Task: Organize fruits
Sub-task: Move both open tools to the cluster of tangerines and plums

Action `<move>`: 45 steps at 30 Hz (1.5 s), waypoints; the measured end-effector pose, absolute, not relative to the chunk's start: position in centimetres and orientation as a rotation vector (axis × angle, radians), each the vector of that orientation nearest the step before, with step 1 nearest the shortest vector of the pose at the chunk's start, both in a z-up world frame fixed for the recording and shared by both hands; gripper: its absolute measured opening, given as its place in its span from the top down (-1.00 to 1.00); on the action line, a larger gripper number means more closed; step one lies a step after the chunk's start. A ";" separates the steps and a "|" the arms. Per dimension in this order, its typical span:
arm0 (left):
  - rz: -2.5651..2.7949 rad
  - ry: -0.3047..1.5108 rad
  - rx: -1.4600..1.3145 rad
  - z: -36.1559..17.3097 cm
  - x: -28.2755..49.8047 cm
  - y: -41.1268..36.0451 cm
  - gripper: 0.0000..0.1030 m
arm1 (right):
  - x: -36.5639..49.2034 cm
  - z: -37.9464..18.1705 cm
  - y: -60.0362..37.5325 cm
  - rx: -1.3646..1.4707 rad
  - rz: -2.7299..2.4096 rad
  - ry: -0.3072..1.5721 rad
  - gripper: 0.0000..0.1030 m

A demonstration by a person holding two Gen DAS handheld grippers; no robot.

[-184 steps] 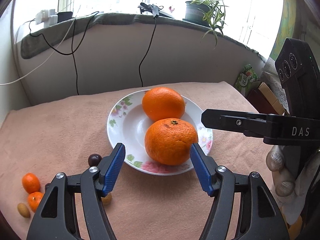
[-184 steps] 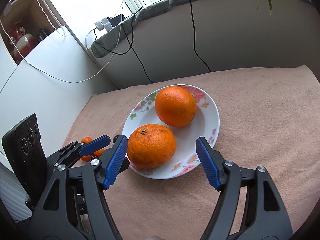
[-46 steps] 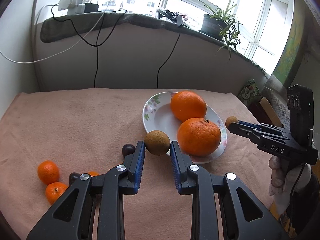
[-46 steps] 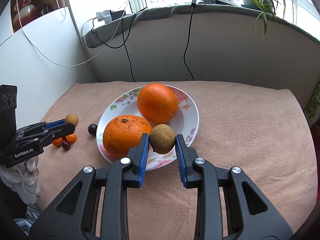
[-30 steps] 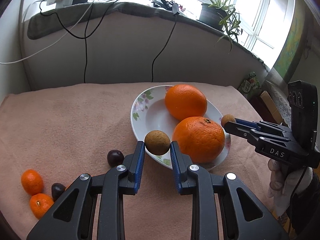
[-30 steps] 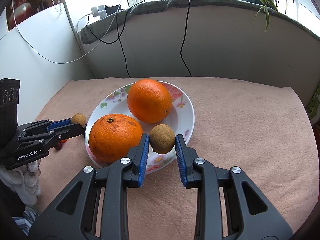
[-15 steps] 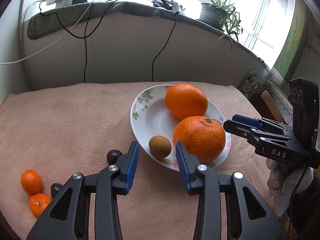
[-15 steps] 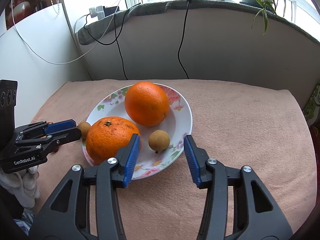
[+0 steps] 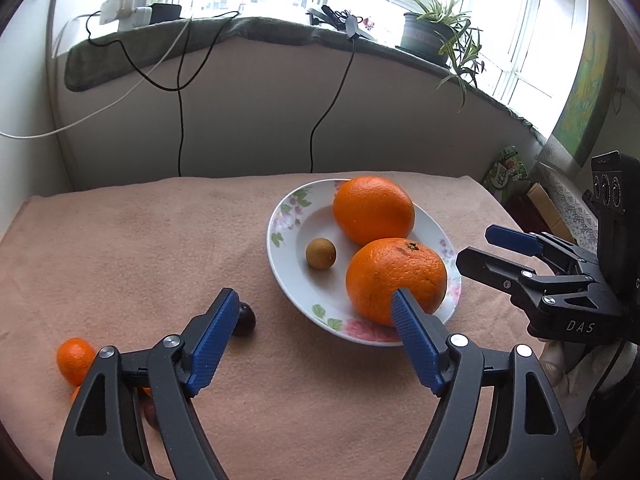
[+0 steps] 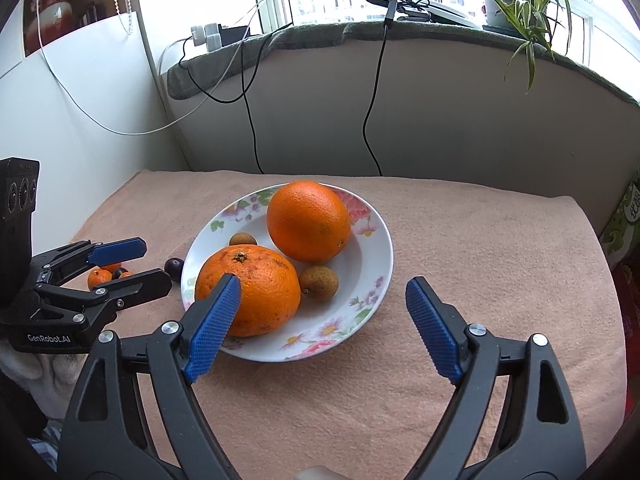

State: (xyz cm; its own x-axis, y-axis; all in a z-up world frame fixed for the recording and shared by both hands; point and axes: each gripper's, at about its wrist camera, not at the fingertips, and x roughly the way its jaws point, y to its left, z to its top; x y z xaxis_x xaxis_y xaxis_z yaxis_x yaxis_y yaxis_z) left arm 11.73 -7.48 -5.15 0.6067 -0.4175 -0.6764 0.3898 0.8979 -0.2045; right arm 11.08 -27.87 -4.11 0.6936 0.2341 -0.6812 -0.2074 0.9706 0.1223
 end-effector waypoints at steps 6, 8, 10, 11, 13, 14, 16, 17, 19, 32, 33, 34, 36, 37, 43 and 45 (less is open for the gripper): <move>-0.459 0.772 -0.031 -4.6 11.2 -7.2 -0.52 | 10.7 -3.6 -27.4 0.042 0.263 0.758 -0.69; -0.453 0.766 -0.035 -4.5 11.0 -6.7 -0.52 | 10.5 -3.4 -27.2 0.046 0.271 0.754 -0.69; -0.444 0.760 -0.039 -4.3 10.8 -6.2 -0.52 | 10.2 -3.2 -26.9 0.046 0.279 0.750 -0.69; -0.440 0.757 -0.041 -4.2 10.7 -5.9 -0.52 | 10.1 -3.1 -26.8 0.047 0.285 0.747 -0.69; -0.429 0.751 -0.047 -4.1 10.5 -5.2 -0.52 | 9.9 -2.9 -26.4 0.050 0.299 0.743 -0.69; -0.422 0.747 -0.051 -4.0 10.4 -4.9 -0.52 | 9.8 -2.8 -26.2 0.052 0.306 0.741 -0.69; -0.408 0.740 -0.059 -3.8 10.2 -4.1 -0.52 | 9.6 -2.5 -25.8 0.052 0.322 0.735 -0.69; -0.399 0.736 -0.064 -3.7 10.1 -3.7 -0.52 | 9.5 -2.4 -25.5 0.050 0.330 0.734 -0.69; -0.383 0.730 -0.077 -3.5 10.0 -2.6 -0.52 | 9.4 -2.2 -24.9 0.046 0.349 0.732 -0.69; -0.235 0.707 -0.162 -3.2 9.4 5.1 -0.52 | 8.9 -2.5 -19.5 0.000 0.470 0.749 -0.69; -0.225 0.708 -0.168 -3.4 9.3 5.7 -0.52 | 8.8 -2.6 -19.1 -0.003 0.479 0.752 -0.69; -0.214 0.711 -0.174 -3.5 9.3 6.3 -0.52 | 8.8 -2.6 -18.6 -0.007 0.489 0.754 -0.69; -0.196 0.716 -0.187 -3.8 9.0 7.4 -0.52 | 8.8 -2.7 -17.7 -0.015 0.507 0.755 -0.69; -0.189 0.720 -0.192 -4.0 8.8 7.9 -0.52 | 8.8 -2.8 -17.3 -0.019 0.518 0.757 -0.69; -0.168 0.749 -0.233 -5.3 7.7 9.7 -0.52 | 9.1 -3.5 -15.1 -0.040 0.579 0.776 -0.69; -0.172 0.760 -0.246 -5.7 7.2 10.0 -0.48 | 9.0 -3.9 -14.4 -0.044 0.602 0.787 -0.69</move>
